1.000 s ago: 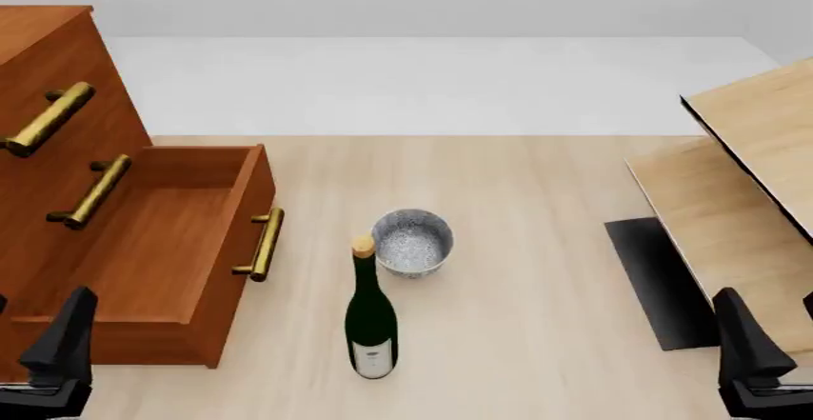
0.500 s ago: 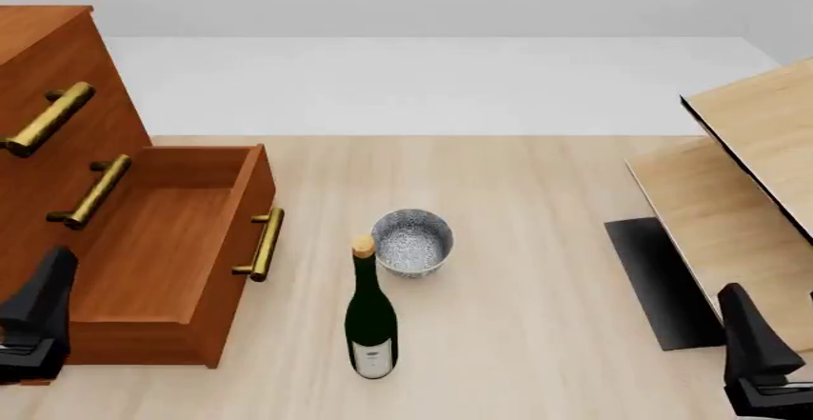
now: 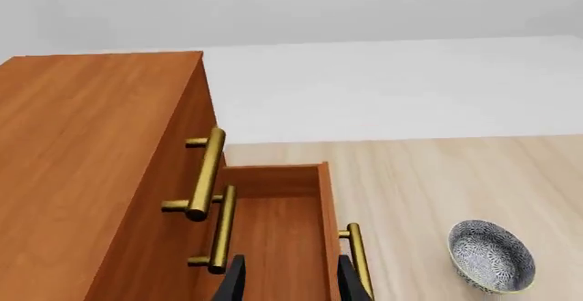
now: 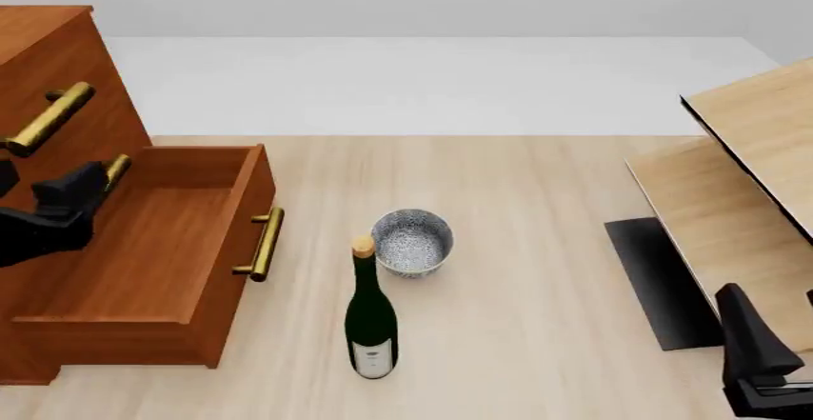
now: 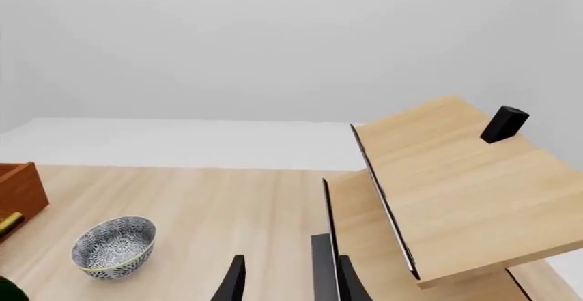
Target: Put the wine bottle in the bottom drawer of the cabinet.
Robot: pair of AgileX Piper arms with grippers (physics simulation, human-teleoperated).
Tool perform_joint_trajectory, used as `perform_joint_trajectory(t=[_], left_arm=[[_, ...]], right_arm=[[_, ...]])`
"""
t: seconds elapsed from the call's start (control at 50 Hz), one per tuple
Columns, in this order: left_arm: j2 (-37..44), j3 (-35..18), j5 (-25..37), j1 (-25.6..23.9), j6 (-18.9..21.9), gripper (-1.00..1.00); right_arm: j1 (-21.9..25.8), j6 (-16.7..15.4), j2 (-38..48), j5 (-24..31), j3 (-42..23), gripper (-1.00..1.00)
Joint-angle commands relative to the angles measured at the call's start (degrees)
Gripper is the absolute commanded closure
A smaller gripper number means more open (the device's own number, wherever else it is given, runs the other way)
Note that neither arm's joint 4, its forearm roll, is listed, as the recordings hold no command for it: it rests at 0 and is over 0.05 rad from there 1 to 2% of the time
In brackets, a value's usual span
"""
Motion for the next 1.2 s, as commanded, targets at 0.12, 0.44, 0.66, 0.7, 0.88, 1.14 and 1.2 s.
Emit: perform_joint_trajectory(t=[0.12, 0.44, 0.66, 0.7, 0.88, 1.14, 1.2], left_arm=[[14.4, -7.3, 5.2, -1.9, -2.5, -1.0], [21.3, -6.8, 3.7, -4.9, -2.0, -1.0], [25.0, -2.1, 0.0, -8.4, -2.8, -1.0], [24.9, -1.7, -0.6, -8.4, -1.8, -1.0], [27.6, -0.8, -2.8, -8.7, -1.9, -1.0], [29.9, 2.5, -6.8, -9.7, -3.5, -1.0], [31.2, 3.6, -8.7, -9.7, -3.3, -1.0]], right_arm=[[0.3, 0.8, -0.1, -0.3, 0.6, -1.0], [0.2, 1.0, -0.1, -0.6, 0.8, -1.0], [0.4, 1.0, -0.1, -0.6, 1.2, -1.0], [0.6, 1.1, -0.1, -0.7, 1.1, -1.0], [0.2, 1.1, -0.1, -0.5, 1.2, -1.0], [0.1, 1.2, -0.1, -0.5, 1.3, -1.0], [0.1, 1.3, -0.1, -0.5, 1.3, -1.0]])
